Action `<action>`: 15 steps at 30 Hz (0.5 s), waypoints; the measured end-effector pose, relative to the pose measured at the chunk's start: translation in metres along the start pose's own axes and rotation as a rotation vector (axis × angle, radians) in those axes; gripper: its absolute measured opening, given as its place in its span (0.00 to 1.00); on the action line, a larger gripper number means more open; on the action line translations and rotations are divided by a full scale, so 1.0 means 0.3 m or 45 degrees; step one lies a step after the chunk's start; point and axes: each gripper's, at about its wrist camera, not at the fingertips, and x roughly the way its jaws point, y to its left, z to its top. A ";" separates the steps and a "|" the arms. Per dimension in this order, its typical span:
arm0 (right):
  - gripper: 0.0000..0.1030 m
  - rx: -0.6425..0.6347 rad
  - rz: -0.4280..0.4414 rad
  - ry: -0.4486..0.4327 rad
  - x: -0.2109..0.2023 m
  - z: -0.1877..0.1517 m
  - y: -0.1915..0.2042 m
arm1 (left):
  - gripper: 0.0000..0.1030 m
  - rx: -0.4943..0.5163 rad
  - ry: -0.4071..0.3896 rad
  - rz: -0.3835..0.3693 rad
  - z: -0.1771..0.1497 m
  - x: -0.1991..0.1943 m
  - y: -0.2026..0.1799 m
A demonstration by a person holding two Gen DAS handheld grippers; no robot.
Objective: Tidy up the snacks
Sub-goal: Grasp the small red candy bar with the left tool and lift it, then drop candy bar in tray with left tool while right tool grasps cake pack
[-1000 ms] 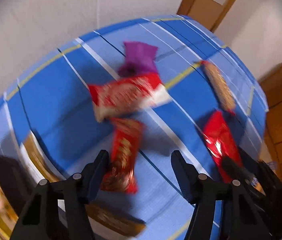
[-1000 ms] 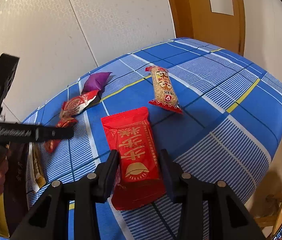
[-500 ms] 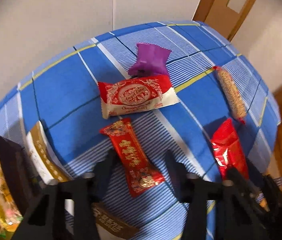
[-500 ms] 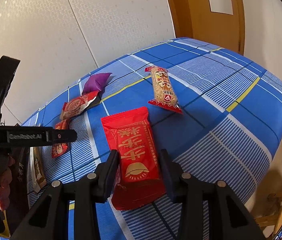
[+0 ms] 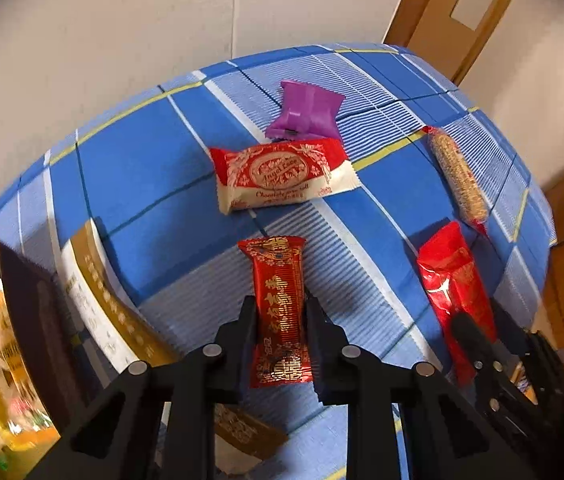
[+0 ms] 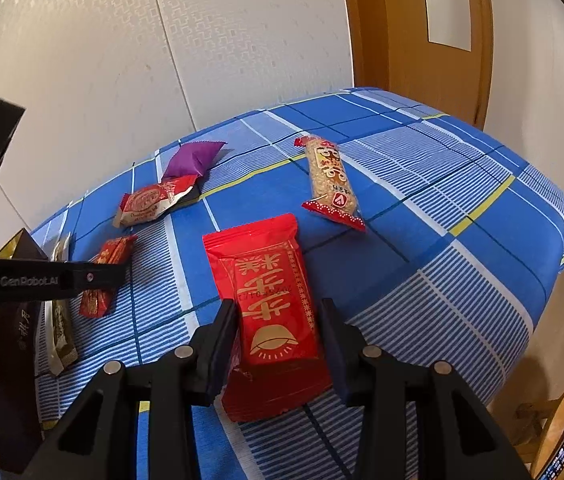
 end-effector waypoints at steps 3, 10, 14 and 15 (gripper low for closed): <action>0.40 0.024 0.015 -0.004 -0.002 -0.001 -0.006 | 0.22 -0.030 -0.011 -0.037 -0.024 -0.035 0.005; 0.40 0.036 0.015 -0.014 -0.004 -0.002 -0.009 | 0.22 -0.005 -0.075 -0.084 -0.083 -0.141 -0.005; 0.40 0.027 0.002 -0.022 -0.006 -0.007 0.000 | 0.22 -0.016 -0.122 -0.114 -0.112 -0.205 0.007; 0.40 0.026 -0.001 -0.025 -0.005 -0.009 0.002 | 0.22 -0.026 -0.127 -0.127 -0.115 -0.216 0.010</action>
